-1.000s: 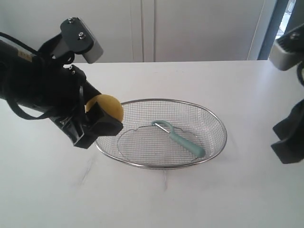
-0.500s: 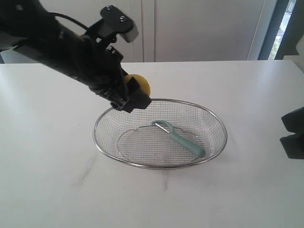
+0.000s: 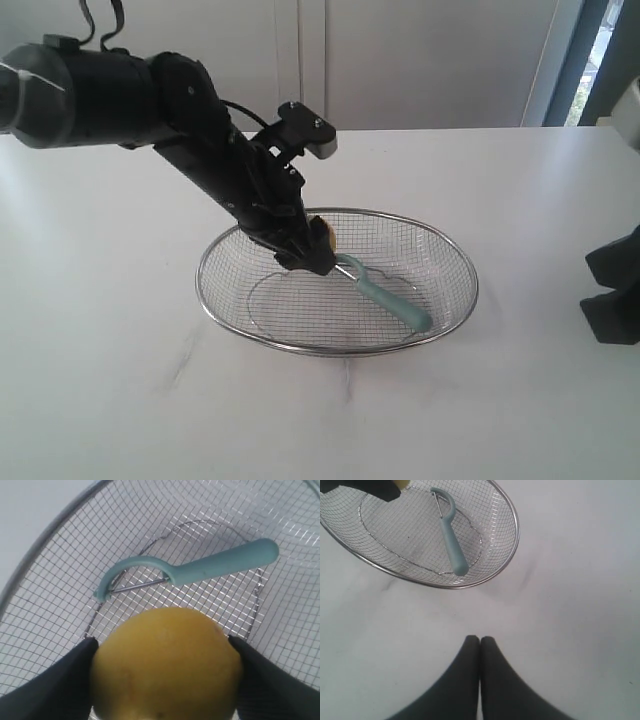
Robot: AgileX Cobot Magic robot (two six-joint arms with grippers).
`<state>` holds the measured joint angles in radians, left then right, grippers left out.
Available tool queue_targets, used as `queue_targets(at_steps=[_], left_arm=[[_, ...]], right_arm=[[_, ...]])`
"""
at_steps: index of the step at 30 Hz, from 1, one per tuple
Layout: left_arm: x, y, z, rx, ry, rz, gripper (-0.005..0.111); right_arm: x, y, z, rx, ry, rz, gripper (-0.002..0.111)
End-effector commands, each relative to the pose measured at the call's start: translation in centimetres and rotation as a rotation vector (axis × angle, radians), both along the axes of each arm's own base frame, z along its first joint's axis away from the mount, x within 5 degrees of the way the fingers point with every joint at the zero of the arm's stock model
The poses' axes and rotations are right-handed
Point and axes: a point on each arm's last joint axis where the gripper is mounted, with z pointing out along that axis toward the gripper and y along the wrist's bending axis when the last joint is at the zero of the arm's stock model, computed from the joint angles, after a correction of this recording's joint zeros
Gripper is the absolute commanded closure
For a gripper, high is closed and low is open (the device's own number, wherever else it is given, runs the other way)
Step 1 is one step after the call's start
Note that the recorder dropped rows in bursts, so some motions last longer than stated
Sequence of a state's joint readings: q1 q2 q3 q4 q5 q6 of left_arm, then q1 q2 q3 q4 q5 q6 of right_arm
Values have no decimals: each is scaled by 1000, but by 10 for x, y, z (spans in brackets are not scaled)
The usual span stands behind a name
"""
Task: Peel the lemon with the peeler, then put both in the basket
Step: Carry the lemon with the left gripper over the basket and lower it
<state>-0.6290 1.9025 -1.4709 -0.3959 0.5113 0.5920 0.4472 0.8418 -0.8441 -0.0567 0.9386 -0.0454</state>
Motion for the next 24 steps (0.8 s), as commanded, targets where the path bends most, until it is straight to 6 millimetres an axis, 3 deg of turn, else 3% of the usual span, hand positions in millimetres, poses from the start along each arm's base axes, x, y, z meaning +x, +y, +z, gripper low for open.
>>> queue_targets(at_steps=[1,8,24], left_arm=[[5,-4,-15,9,27,15,107],[12,-8,-40,34,51,27,107],[15,-10,-65,66,92,30,107]], right_arm=[[1,-1,-1,0,-6,-11,108],[1,-1,-1,0,-6,-11,108],[1,-1,-1,3,-7,-11,108]])
